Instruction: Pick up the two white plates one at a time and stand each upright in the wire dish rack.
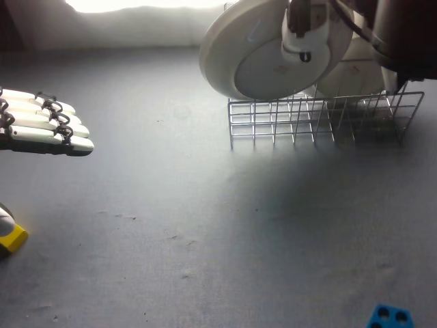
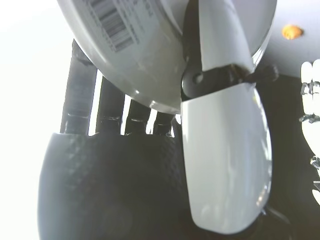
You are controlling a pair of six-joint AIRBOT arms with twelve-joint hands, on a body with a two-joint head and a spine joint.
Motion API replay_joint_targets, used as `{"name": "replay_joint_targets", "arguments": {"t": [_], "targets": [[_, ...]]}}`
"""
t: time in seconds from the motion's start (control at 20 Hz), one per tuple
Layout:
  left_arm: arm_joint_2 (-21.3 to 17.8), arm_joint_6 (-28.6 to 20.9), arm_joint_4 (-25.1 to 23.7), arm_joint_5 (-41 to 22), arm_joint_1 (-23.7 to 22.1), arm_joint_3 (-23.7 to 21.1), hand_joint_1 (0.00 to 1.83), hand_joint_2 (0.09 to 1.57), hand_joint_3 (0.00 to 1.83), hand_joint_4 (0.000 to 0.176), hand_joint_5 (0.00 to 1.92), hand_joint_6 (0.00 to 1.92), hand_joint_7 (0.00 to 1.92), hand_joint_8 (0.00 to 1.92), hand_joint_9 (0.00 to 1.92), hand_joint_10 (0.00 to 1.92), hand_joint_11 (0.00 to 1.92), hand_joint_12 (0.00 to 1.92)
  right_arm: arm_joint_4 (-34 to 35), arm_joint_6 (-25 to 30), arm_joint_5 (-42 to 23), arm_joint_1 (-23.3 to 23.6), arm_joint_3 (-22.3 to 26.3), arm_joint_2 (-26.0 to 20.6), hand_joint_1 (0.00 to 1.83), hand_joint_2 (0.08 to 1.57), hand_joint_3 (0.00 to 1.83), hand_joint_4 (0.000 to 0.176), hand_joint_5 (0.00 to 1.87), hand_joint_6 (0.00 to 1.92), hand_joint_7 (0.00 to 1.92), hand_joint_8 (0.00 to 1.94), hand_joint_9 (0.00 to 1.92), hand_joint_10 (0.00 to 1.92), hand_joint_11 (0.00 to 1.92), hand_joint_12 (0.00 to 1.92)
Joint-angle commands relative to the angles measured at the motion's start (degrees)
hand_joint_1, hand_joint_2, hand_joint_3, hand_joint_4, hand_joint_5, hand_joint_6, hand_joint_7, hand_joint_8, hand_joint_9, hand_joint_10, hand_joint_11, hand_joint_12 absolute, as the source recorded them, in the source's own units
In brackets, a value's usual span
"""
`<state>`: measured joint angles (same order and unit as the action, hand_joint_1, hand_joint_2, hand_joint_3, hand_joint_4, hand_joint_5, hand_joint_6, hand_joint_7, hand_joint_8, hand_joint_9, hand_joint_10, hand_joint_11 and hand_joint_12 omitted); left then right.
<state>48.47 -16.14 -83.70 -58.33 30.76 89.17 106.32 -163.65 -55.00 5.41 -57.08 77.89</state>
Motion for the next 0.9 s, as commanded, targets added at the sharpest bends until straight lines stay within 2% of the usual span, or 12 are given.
{"name": "replay_joint_targets", "arguments": {"t": [0.0,0.15,0.4,0.6,0.75,0.85], "targets": [[-0.52,0.06,3.93,-1.76,-0.79,-0.03,0.00,1.04,0.00,0.000,0.00,0.00,0.00,0.00,0.00,0.00,0.00,0.00,-6.38,-0.98,0.83,0.58,-0.22,-0.22,1.39,1.05,0.00,0.000,1.08,0.83,1.18,0.57,1.02,0.98,0.83,1.06],[-0.46,0.06,3.84,-1.77,-0.84,0.02,0.00,1.03,0.00,0.000,0.00,0.00,0.00,0.00,0.00,0.00,0.00,0.00,-6.36,-1.89,0.46,0.27,-1.29,0.20,1.38,1.07,0.00,0.000,1.05,0.90,1.12,0.68,0.98,1.03,0.81,1.07],[-0.46,0.06,3.41,-1.76,-0.98,-0.39,0.00,1.03,0.00,0.000,0.00,0.00,0.00,0.00,0.00,0.00,0.00,0.00,-6.37,-2.30,0.61,-0.30,-3.44,0.95,1.39,1.06,0.00,0.000,1.06,0.87,1.16,0.62,0.99,1.01,0.81,1.09],[-0.42,0.06,3.38,-1.77,-0.89,-0.27,0.00,1.03,0.00,0.000,0.00,0.00,0.00,0.00,0.00,0.00,0.00,0.00,-7.60,-2.72,1.23,-1.35,-3.44,1.20,1.38,1.06,0.00,0.000,1.05,0.89,1.13,0.67,0.98,1.03,0.79,1.12],[-0.38,0.05,3.38,-1.77,-0.87,-0.27,0.00,1.04,0.00,0.000,0.00,0.00,0.00,0.00,0.00,0.00,0.00,0.00,-8.18,-2.72,1.88,-2.26,-3.63,1.28,1.39,1.05,0.00,0.000,1.08,0.83,1.18,0.58,1.01,0.99,0.81,1.09],[-0.28,0.05,3.38,-1.77,-0.78,0.05,0.00,1.04,0.00,0.000,0.00,0.00,0.00,0.00,0.00,0.00,0.00,0.00,-8.24,-2.72,2.20,-2.64,-4.08,1.48,1.38,1.07,0.00,0.000,1.05,0.91,1.12,0.67,0.97,1.04,0.79,1.10]]}}
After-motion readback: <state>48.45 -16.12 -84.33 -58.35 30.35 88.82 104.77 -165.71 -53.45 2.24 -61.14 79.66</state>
